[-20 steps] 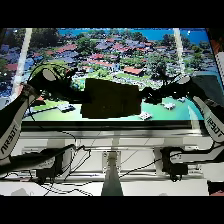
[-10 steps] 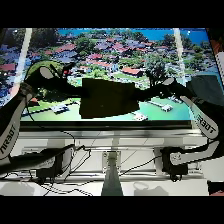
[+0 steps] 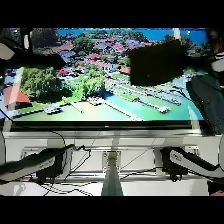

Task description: Fold the clothes and pants, and hang the long-sleeved shirts on hangers.

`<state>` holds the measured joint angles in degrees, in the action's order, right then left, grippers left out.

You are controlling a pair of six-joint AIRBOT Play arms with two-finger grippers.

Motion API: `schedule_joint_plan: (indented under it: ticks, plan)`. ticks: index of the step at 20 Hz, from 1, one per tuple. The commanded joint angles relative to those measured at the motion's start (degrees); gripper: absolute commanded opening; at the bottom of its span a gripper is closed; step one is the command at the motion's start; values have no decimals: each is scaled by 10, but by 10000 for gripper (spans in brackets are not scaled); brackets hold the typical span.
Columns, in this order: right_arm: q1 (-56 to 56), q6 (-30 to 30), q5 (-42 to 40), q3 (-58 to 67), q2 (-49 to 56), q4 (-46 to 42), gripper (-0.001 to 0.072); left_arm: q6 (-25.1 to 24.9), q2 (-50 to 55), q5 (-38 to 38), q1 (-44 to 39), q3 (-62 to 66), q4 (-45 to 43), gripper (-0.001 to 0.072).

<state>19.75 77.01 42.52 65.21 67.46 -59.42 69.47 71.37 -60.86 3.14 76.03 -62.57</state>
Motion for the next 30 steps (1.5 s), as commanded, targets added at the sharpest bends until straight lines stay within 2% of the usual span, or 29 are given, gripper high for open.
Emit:
schedule_joint_plan:
  ticks: [1,3,5,7,9,10,12,13,14,16,17,18,20,22,26,30]
  plan:
    - [157,123,45,13,-58,-86,36,0,-19,17,9,12,-4,694]
    - [249,165,139,12,-60,-143,36,0,-17,17,10,12,-4,694]
    - [328,234,242,11,-59,-230,36,0,-17,17,10,12,-4,694]
    - [398,245,318,11,-56,-291,36,0,-17,17,10,12,-4,694]
    - [454,243,350,10,-52,-308,53,0,-17,17,10,12,-4,694]
    - [476,244,351,7,-52,-301,164,0,-17,17,10,12,-4,694]
    - [489,243,332,4,-53,-289,580,0,-17,17,10,12,-4,694]
    - [484,243,320,4,-53,-287,674,0,-17,17,10,12,-4,694]
    - [475,243,315,4,-53,-285,678,0,-17,17,10,12,-4,694]
    - [440,241,296,4,-53,-272,652,0,-17,17,10,12,-4,694]
    - [410,223,286,4,-53,-261,547,0,-17,17,10,12,-4,694]
    - [373,204,279,4,-53,-252,480,0,-17,17,10,12,-4,694]
    - [274,157,261,4,-53,-242,295,0,-17,17,10,12,-4,694]
    - [151,113,250,4,-53,-245,39,0,-17,17,10,12,-4,694]
    - [-62,130,193,4,-53,-286,34,0,-17,17,10,12,-4,694]
    - [-169,144,164,4,-53,-290,35,0,-17,17,10,12,-4,694]
